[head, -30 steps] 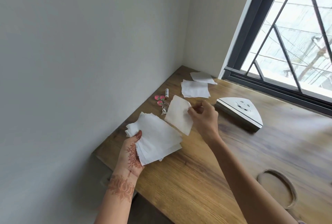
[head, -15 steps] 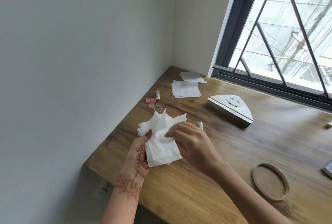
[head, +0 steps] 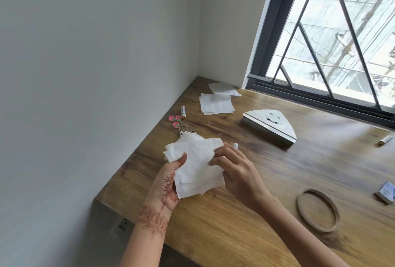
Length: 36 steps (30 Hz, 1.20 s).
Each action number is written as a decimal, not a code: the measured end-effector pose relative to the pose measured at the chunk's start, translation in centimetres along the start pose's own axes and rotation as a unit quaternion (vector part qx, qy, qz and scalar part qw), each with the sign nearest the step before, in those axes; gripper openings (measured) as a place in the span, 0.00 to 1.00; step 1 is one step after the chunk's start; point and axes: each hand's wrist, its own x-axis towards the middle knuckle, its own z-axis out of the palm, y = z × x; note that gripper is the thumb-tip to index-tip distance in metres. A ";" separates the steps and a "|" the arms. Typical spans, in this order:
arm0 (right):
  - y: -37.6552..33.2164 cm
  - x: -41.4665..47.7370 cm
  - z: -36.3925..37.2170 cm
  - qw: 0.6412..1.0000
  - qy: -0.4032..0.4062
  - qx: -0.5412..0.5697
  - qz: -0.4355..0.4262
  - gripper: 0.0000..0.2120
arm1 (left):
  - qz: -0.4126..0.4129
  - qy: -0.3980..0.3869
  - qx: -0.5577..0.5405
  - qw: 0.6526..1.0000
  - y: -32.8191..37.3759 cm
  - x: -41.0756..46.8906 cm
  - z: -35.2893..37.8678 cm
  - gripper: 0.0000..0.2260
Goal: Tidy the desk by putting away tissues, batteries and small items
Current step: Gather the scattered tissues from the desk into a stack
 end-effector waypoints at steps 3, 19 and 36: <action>1.2 0.5 0.5 0.999 0.009 -0.015 0.040 0.14 | 0.014 0.024 0.001 1.000 0.4 0.1 -0.2 0.07; 12.2 11.2 7.3 0.961 -0.126 -0.034 0.242 0.19 | -0.036 0.086 0.046 0.995 3.6 4.1 0.5 0.10; 9.6 9.8 6.1 0.896 0.130 0.168 0.390 0.07 | -0.024 0.072 0.009 0.997 3.1 4.8 0.6 0.08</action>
